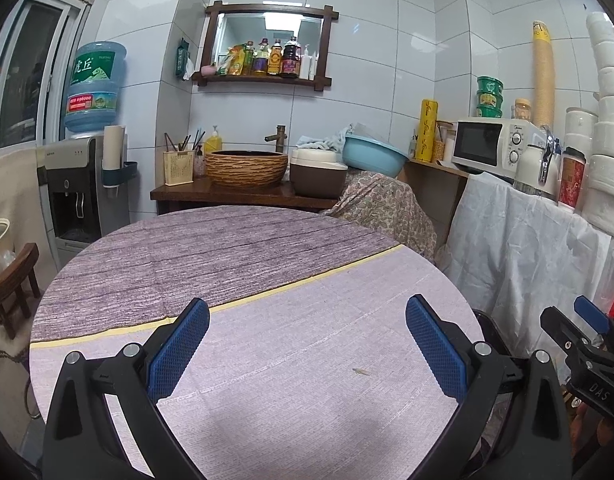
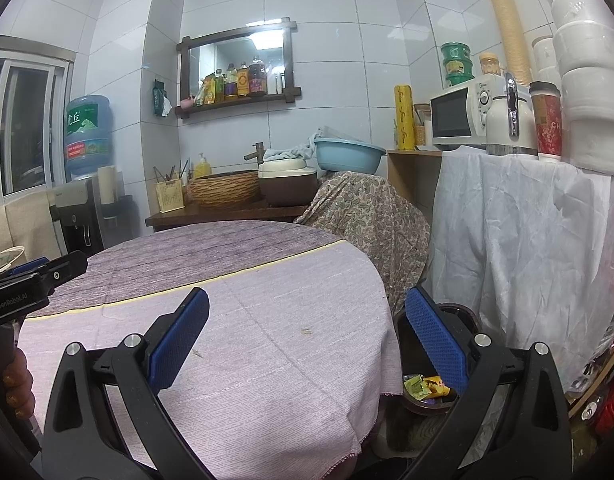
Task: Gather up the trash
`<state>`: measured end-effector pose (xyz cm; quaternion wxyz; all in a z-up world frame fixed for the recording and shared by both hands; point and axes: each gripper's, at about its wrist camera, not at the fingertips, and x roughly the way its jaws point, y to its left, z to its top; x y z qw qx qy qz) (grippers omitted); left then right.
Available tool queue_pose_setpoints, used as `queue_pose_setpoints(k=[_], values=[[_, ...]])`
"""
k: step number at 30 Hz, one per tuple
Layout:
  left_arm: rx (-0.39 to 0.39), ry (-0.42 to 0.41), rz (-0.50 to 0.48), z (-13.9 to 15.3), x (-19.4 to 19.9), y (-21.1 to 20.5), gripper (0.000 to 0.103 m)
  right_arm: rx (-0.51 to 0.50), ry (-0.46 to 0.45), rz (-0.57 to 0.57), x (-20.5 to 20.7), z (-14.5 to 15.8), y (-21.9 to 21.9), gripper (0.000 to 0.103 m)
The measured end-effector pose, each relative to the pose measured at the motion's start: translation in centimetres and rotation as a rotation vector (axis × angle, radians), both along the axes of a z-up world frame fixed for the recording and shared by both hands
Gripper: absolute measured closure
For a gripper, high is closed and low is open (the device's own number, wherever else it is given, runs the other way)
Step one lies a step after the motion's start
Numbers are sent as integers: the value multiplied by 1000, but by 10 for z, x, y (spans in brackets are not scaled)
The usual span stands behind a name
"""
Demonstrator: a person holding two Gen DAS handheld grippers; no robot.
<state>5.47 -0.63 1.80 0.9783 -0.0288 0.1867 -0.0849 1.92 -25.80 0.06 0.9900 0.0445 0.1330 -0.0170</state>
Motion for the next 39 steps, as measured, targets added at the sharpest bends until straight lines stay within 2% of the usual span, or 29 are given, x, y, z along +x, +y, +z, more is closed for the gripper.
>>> queue_pose_setpoints(k=[39], values=[[29, 29, 5, -2, 3, -9, 6, -4, 9, -9, 0, 2, 3, 6]])
